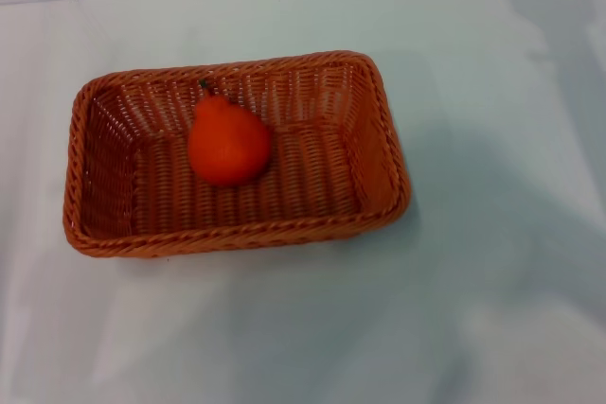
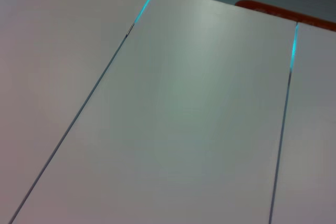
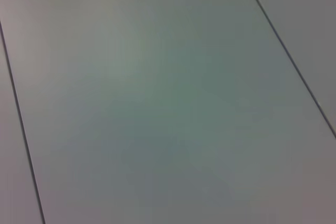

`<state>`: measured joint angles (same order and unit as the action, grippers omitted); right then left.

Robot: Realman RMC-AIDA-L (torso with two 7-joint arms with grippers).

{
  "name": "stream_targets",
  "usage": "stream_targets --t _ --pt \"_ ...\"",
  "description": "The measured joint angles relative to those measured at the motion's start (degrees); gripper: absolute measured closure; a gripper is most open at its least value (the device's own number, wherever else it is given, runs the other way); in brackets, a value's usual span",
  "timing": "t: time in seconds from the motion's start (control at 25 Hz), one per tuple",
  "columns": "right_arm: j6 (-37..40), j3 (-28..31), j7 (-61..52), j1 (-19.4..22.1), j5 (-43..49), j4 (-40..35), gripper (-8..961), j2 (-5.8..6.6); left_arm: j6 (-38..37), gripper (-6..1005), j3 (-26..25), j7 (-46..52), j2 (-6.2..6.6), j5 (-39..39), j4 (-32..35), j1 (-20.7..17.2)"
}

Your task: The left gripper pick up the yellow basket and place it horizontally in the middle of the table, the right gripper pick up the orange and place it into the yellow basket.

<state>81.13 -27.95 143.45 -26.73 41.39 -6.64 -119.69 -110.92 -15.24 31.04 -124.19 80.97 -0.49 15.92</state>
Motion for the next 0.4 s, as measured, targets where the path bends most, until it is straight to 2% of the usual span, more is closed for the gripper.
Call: stream_targets --t 0.4 --pt "0.61 1.53 -0.05 0.78 0.0 -0.05 8 -0.03 -0.42 219 -0.37 0.0 0.0 -0.25 -0.04 -0.03"
